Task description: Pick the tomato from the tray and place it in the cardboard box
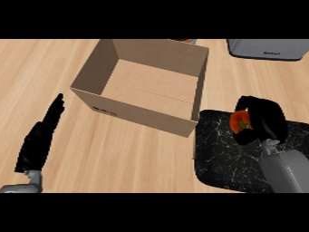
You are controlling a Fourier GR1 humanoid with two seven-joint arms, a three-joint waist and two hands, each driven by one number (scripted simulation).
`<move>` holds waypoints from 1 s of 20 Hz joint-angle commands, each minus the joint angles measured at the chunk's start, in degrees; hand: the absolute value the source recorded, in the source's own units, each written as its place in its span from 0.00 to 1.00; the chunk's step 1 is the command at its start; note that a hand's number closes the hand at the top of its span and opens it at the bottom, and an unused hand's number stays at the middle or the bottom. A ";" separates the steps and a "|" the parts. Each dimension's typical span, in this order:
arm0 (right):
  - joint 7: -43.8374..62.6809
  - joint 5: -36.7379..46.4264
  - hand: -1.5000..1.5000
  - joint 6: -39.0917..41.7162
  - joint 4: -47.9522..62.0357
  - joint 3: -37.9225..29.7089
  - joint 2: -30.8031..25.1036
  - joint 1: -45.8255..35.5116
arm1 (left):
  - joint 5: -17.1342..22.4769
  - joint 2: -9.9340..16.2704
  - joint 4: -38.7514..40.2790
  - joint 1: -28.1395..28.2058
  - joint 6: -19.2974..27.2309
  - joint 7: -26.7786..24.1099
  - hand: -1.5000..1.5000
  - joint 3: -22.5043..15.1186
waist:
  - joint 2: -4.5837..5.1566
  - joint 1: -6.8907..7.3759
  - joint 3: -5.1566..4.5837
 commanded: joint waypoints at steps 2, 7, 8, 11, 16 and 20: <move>-19.70 -3.62 1.00 7.06 5.49 5.44 -6.25 -8.71 | -0.25 -0.46 0.32 -1.96 -1.06 -0.83 0.50 -1.63 | 1.37 3.36 0.16; -36.14 -8.66 1.00 7.59 16.75 0.71 -10.87 -21.49 | 0.07 -0.52 2.59 -3.37 -0.89 -0.14 0.50 -0.63 | 0.76 1.02 0.09; -39.15 -9.80 1.00 7.50 20.00 -0.93 -12.04 -23.34 | -1.67 -1.74 2.60 -3.47 0.77 0.32 0.50 -1.85 | 0.75 0.67 0.13; -46.48 -14.10 1.00 9.45 26.72 -4.15 -11.93 -29.76 | -0.73 -0.16 3.41 -1.26 -0.41 -2.35 0.50 -0.39 | 0.44 0.49 0.03; -56.91 -26.22 1.00 16.13 30.24 -9.96 -7.29 -35.10 | 0.26 -0.55 2.17 -3.33 -0.28 1.21 0.50 0.39 | 0.00 -0.52 0.07; -62.29 -29.52 1.00 21.26 35.19 -11.42 -5.86 -41.07 | -0.80 -0.04 3.52 -2.95 0.81 -0.30 0.50 1.38 | -0.34 -1.88 -0.05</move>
